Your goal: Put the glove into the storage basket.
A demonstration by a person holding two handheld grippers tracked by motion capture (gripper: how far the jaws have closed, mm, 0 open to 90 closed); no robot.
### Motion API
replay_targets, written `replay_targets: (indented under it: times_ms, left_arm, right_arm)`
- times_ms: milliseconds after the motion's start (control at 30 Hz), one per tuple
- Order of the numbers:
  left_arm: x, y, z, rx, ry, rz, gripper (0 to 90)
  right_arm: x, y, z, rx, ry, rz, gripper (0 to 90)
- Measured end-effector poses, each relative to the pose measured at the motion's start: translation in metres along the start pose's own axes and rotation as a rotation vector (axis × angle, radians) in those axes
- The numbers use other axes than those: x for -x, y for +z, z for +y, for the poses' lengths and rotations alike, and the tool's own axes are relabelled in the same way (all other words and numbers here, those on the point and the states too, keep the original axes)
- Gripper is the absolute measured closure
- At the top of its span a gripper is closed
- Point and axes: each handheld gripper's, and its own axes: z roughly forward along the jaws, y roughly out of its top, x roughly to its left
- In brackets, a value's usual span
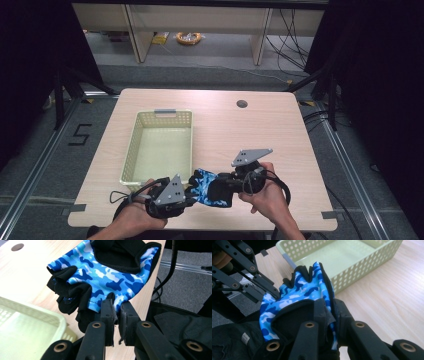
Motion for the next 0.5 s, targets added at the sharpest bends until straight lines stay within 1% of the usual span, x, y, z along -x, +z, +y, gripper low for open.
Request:
replay_targets:
  times_ms: [33,100,167,200,233,267,300,333,367,400,433,467,500]
  left_arm:
    - [-0.001,-0.002,0.001,0.009,-0.012,0.006,82.2]
    - [-0.007,-0.010,0.003,0.002,0.004,0.012,82.1]
    - [-0.010,-0.014,0.004,-0.001,-0.002,0.014,82.1]
    - [-0.011,-0.016,0.004,0.001,-0.015,0.024,82.2]
    - [-0.014,-0.018,0.004,0.002,-0.003,0.024,82.1]
    - [-0.015,-0.020,0.004,0.002,-0.018,0.030,82.1]
    - [-0.018,-0.023,0.004,-0.007,-0.019,0.039,82.1]
    - [-0.021,-0.025,0.004,-0.008,-0.010,0.035,82.1]
    - [-0.022,-0.027,0.003,-0.009,-0.024,0.047,82.1]
    - [-0.024,-0.028,0.002,-0.005,-0.030,0.048,82.2]
    - [-0.027,-0.031,0.001,-0.009,-0.027,0.051,82.1]
    - [-0.028,-0.033,0.000,-0.005,-0.039,0.054,82.2]
    - [-0.031,-0.035,-0.002,-0.007,-0.043,0.063,82.2]
  right_arm:
    - [-0.001,-0.001,0.003,-0.002,0.005,0.005,82.6]
    - [0.000,-0.001,0.010,0.001,-0.011,0.009,82.5]
    - [-0.001,0.000,0.017,0.004,-0.015,0.011,82.6]
    - [-0.001,0.001,0.020,0.005,-0.026,0.008,82.5]
    - [0.000,0.003,0.024,0.006,-0.037,0.016,82.5]
    - [0.000,0.004,0.027,0.005,-0.030,0.018,82.6]
    - [-0.001,0.006,0.030,0.005,-0.027,0.021,82.5]
    - [0.000,0.009,0.034,0.012,-0.035,0.018,82.6]
    - [0.002,0.011,0.037,0.008,-0.069,0.026,82.6]
    - [0.000,0.012,0.040,0.004,-0.040,0.026,82.6]
    - [0.000,0.015,0.044,0.001,-0.044,0.031,82.5]
    - [0.000,0.018,0.047,0.000,-0.046,0.037,82.5]
    - [0.001,0.022,0.051,-0.003,-0.056,0.037,82.5]
